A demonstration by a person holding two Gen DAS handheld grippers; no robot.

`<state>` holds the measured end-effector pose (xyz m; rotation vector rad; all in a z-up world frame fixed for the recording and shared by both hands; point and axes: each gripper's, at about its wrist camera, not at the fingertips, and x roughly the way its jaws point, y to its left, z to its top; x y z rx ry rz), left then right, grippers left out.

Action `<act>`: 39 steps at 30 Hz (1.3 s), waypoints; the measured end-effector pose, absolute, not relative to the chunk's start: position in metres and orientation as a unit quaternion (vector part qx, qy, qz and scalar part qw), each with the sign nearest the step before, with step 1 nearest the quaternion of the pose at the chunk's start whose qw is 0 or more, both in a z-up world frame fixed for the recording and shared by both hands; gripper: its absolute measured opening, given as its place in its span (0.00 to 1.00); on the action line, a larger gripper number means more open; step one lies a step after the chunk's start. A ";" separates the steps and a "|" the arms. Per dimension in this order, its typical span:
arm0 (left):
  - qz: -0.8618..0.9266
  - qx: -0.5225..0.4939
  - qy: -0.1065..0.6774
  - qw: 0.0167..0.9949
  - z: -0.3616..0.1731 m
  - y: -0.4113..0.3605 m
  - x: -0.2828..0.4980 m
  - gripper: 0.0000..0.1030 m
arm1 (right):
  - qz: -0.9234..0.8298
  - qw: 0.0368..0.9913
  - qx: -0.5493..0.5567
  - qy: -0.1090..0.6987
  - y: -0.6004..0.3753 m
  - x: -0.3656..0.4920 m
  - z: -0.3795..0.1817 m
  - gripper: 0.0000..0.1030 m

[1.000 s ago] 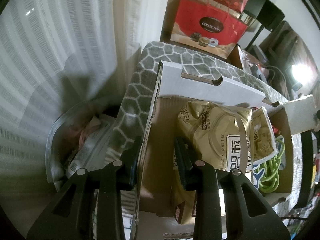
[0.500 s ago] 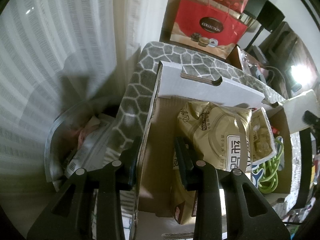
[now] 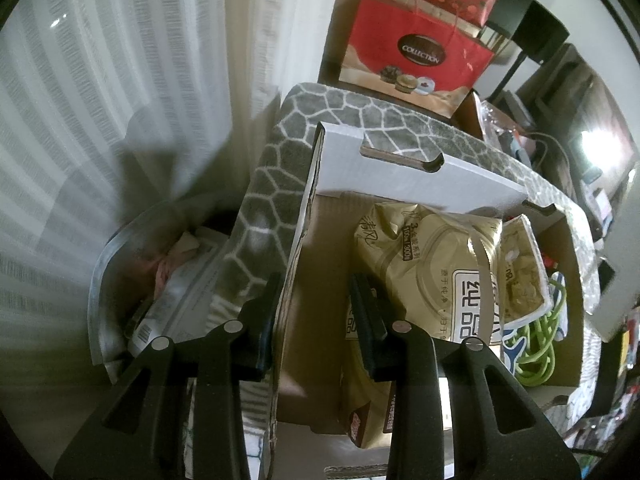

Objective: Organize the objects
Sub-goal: 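Grip the clear case edge with the right tool and lift it, then lower the clear case into the tray and open the right tool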

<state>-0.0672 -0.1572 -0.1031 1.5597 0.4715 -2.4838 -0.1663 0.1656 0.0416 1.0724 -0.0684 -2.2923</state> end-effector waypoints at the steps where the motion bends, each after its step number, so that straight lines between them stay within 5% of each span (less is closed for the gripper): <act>1: -0.833 0.523 0.158 0.086 -0.103 -0.157 -0.067 0.29 | -0.864 0.306 0.400 -0.023 0.163 -0.163 0.048 0.08; 11: -0.833 0.523 0.159 0.086 -0.103 -0.157 -0.067 0.29 | -0.863 0.345 0.367 0.038 0.111 -0.130 0.087 0.08; 21: -0.834 0.522 0.161 0.084 -0.101 -0.156 -0.068 0.29 | -0.856 0.325 0.378 0.139 0.042 -0.116 0.050 0.08; 23: -0.833 0.522 0.163 0.083 -0.101 -0.156 -0.067 0.29 | -0.848 0.330 0.387 0.152 0.027 -0.111 0.041 0.11; 27: -0.834 0.521 0.164 0.082 -0.099 -0.155 -0.068 0.29 | -0.812 0.381 0.429 0.108 0.013 -0.108 0.026 0.44; 39: -0.834 0.520 0.166 0.081 -0.099 -0.156 -0.066 0.29 | -0.802 0.377 0.457 0.068 0.033 -0.122 0.014 0.44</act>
